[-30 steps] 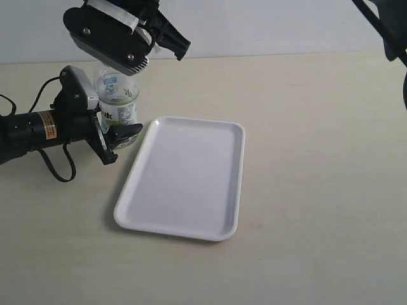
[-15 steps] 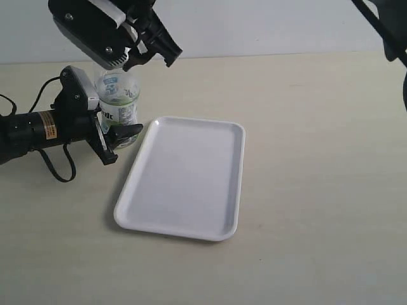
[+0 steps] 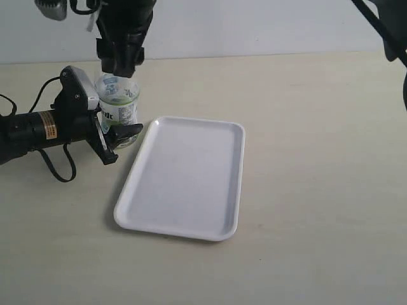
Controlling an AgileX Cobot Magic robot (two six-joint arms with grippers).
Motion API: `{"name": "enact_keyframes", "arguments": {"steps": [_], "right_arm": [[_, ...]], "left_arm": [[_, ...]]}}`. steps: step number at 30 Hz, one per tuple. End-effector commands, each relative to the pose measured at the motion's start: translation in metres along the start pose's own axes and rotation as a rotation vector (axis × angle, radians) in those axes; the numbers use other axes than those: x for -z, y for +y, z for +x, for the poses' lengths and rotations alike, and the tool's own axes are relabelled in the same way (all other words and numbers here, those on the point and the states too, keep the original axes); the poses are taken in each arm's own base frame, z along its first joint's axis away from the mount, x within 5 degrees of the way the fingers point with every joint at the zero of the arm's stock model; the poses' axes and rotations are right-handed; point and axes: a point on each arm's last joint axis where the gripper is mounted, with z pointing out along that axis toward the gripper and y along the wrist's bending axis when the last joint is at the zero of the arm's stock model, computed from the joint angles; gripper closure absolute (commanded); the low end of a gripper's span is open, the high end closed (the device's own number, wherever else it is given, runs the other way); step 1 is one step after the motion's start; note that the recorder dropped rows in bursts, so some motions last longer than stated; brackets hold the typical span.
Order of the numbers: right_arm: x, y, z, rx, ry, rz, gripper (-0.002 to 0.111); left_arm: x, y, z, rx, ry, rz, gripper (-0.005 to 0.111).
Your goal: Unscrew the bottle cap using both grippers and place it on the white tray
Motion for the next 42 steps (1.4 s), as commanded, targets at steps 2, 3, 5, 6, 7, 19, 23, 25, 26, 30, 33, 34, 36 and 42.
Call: {"name": "enact_keyframes", "arguments": {"steps": [2, 3, 5, 6, 7, 19, 23, 25, 26, 30, 33, 34, 36, 42], "right_arm": [[0.0048, -0.0014, 0.0002, -0.351, -0.002, 0.005, 0.038], [0.0048, -0.0009, 0.0006, -0.408, 0.003, 0.0, 0.038], [0.0048, -0.0001, 0.0011, -0.516, 0.011, -0.007, 0.038], [0.0039, 0.0007, 0.0017, -0.567, 0.019, -0.013, 0.038], [0.0039, 0.001, 0.002, -0.594, 0.023, -0.016, 0.038], [0.0042, 0.0048, 0.0043, -0.771, 0.066, -0.043, 0.04], [0.0042, 0.0045, 0.0041, -0.778, 0.063, -0.041, 0.046], [0.0041, 0.0041, 0.0038, -0.778, 0.057, -0.037, 0.048], [0.0041, 0.0036, 0.0035, -0.778, 0.052, -0.034, 0.049], [0.0039, 0.0006, 0.0014, -0.782, 0.017, -0.011, 0.049], [0.0039, -0.0001, 0.0007, -0.783, 0.007, -0.007, 0.049], [0.0039, -0.0001, 0.0007, -0.783, 0.007, -0.007, 0.049], [0.0039, -0.0001, 0.0007, -0.783, 0.007, -0.007, 0.05], [0.0039, 0.0001, 0.0008, -0.784, 0.009, -0.008, 0.079]], "left_arm": [[0.0005, 0.002, -0.0064, -0.001, -0.022, -0.016, 0.107], [0.0005, 0.002, -0.0064, -0.001, -0.022, -0.016, 0.107], [0.0005, 0.002, -0.0064, -0.001, -0.022, -0.016, 0.107], [0.0005, 0.002, -0.0064, -0.001, -0.022, -0.016, 0.107], [0.0005, 0.002, -0.0064, -0.001, -0.022, -0.016, 0.107], [0.0005, 0.002, -0.0064, -0.001, -0.022, -0.016, 0.107], [0.0005, 0.002, -0.0064, -0.001, -0.022, -0.016, 0.107], [0.0005, 0.002, -0.0064, -0.001, -0.022, -0.016, 0.107], [0.0005, 0.002, -0.0064, -0.001, -0.022, -0.016, 0.107], [0.0005, 0.002, -0.0064, -0.001, -0.022, -0.016, 0.107], [0.0005, 0.002, -0.0064, -0.001, -0.022, -0.016, 0.107], [0.0005, 0.002, -0.0064, -0.001, -0.022, -0.016, 0.107], [0.0005, 0.002, -0.0064, -0.001, -0.022, -0.016, 0.107], [0.0005, 0.002, -0.0064, -0.001, -0.022, -0.016, 0.107]]}}
